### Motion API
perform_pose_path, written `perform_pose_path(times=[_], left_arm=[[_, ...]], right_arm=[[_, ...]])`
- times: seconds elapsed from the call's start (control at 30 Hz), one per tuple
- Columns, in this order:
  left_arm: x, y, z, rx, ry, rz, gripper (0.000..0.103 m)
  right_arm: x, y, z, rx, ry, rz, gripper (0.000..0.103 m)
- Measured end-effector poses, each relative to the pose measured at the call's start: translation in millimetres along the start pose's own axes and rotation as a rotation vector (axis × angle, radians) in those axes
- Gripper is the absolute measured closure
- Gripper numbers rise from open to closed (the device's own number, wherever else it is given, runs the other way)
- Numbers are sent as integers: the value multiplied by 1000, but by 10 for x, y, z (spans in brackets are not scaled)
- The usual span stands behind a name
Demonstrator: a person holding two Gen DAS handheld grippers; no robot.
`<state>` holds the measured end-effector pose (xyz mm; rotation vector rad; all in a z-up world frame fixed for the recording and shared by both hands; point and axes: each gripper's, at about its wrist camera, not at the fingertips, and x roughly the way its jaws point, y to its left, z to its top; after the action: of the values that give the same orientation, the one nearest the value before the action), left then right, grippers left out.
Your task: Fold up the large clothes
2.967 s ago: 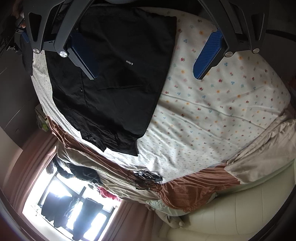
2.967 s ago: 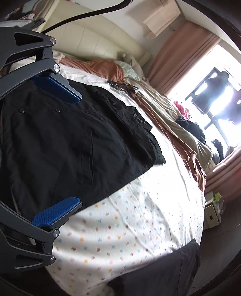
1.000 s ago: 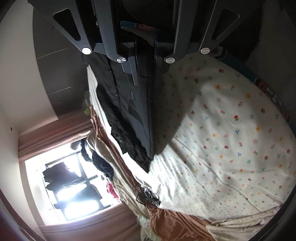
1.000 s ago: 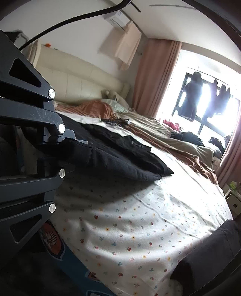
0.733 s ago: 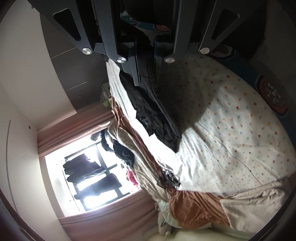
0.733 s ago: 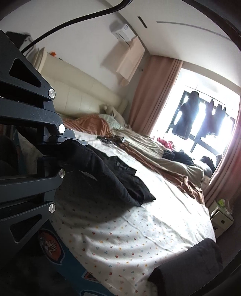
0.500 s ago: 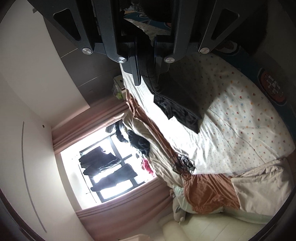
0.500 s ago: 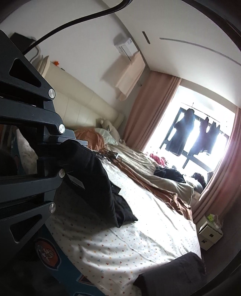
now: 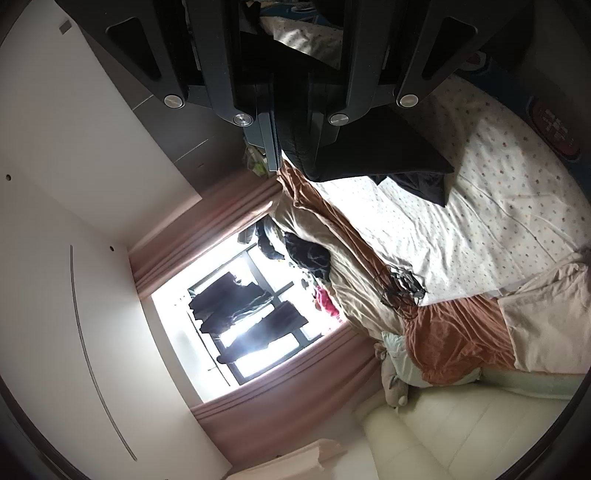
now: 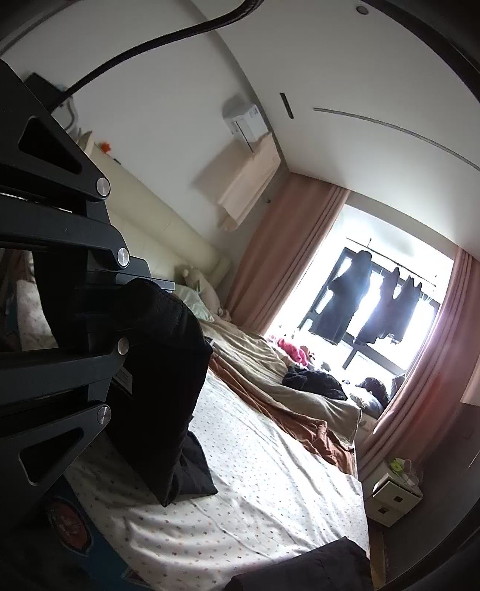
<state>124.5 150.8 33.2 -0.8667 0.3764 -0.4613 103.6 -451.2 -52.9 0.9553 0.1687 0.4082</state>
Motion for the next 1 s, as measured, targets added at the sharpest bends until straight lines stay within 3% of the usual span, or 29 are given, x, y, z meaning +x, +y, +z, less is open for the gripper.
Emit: perform_pose_path(times=[0.37, 0.7, 1.0], left_arm=[[682, 137, 205, 7, 17, 33, 91], [1692, 231, 713, 59, 42, 95, 91], [2715, 883, 906, 38, 122, 206, 91]], right_arm=[[551, -416, 298, 35, 21, -53, 95], [1494, -660, 810, 49, 11, -100, 95], [2395, -1253, 970, 43, 88, -203, 95]])
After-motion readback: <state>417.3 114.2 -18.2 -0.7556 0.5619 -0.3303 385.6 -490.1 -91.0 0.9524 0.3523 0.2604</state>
